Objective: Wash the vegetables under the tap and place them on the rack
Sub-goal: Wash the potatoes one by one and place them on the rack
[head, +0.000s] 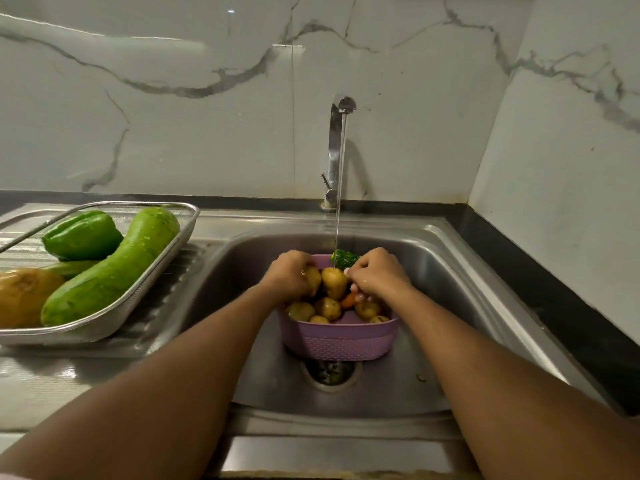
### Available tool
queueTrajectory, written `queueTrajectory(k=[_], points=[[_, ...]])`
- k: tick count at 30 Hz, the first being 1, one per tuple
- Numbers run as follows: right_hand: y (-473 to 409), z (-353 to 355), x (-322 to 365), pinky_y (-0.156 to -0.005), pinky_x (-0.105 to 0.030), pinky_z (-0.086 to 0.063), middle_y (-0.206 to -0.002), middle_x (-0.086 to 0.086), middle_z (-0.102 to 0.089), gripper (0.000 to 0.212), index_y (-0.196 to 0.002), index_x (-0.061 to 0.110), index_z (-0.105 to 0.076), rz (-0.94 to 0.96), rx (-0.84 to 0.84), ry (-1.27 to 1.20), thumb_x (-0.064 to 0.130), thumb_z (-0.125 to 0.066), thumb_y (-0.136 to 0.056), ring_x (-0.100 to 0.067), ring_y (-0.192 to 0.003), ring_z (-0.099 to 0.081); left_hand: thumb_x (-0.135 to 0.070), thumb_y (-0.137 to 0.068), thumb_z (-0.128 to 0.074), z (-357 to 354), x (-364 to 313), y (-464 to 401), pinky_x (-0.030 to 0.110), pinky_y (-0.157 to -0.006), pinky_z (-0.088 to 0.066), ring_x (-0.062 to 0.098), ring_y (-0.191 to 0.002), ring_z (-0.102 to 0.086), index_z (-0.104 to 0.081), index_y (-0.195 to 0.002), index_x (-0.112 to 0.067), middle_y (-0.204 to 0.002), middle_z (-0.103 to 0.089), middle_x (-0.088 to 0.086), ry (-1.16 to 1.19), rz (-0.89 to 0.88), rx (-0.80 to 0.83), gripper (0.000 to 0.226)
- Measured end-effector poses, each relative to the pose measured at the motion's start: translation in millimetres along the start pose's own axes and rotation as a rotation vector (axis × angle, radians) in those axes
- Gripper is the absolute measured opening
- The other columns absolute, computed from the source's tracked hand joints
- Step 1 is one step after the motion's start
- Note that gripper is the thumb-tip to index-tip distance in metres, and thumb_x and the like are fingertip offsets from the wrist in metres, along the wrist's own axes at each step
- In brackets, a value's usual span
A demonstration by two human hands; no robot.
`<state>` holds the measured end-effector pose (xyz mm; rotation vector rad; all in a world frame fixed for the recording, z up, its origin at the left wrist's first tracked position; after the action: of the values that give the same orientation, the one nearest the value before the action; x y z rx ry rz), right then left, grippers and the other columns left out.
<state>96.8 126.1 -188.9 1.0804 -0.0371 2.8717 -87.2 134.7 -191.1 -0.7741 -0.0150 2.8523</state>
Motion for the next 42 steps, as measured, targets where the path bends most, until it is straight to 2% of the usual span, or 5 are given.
queueTrajectory(k=[7,10,22,35,42], points=[[2,2,23,-0.083,-0.045,-0.064,-0.126,-0.004,-0.063,0.027,-0.129,0.033,-0.062,0.054,0.119,-0.555,0.040,-0.059,-0.103,-0.027,-0.104,-0.071,0.013,-0.083,-0.072,25,-13,7,0.041,-0.093,-0.061,0.023,-0.117,-0.068,-0.063,-0.134,-0.015,-0.124,-0.070,0.009,0.835,-0.110,0.080,0.059],[6,-8,33,-0.072,-0.039,-0.066,-0.122,-0.014,-0.068,0.044,-0.142,0.030,-0.053,0.065,0.213,-0.693,0.027,-0.067,-0.100,-0.030,-0.090,-0.078,0.017,-0.087,-0.066,23,-33,7,0.041,-0.097,-0.058,0.025,-0.118,-0.069,-0.058,-0.140,-0.009,-0.128,-0.069,0.013,0.943,-0.151,0.074,0.060],[8,-12,37,-0.064,-0.034,-0.064,-0.117,-0.013,-0.066,0.032,-0.128,0.024,-0.058,0.033,0.066,-0.801,0.032,-0.068,-0.098,-0.028,-0.097,-0.073,-0.008,-0.098,-0.064,15,-39,13,0.034,-0.092,-0.060,0.014,-0.111,-0.069,-0.061,-0.136,-0.019,-0.119,-0.072,0.001,0.722,-0.230,-0.096,0.039],[11,-10,9,-0.036,-0.019,-0.043,-0.084,-0.009,-0.078,0.039,-0.103,0.014,-0.074,-0.258,-0.206,-0.889,0.051,-0.075,-0.090,-0.018,-0.052,-0.072,-0.015,-0.102,-0.060,8,-49,22,0.021,-0.084,-0.059,0.004,-0.104,-0.070,-0.054,-0.145,-0.021,-0.116,-0.069,-0.005,0.695,-0.237,-0.059,0.044],[8,-24,27,-0.046,-0.025,-0.055,-0.111,-0.025,-0.071,0.027,-0.121,0.009,-0.066,-0.243,0.136,-1.064,0.027,-0.066,-0.101,-0.030,-0.069,-0.073,-0.013,-0.100,-0.062,10,-31,16,0.022,-0.080,-0.060,0.008,-0.101,-0.073,-0.058,-0.140,-0.016,-0.114,-0.073,0.000,0.783,-0.146,-0.074,0.040]])
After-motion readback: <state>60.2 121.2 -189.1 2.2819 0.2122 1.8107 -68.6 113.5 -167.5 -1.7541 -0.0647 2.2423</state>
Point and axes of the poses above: each hand's wrist, its own y-axis away from the middle knuckle, its own z-axis out of the back of the hand, x = y × z, the point moved 9 cm from there along -y, towards the middle knuckle
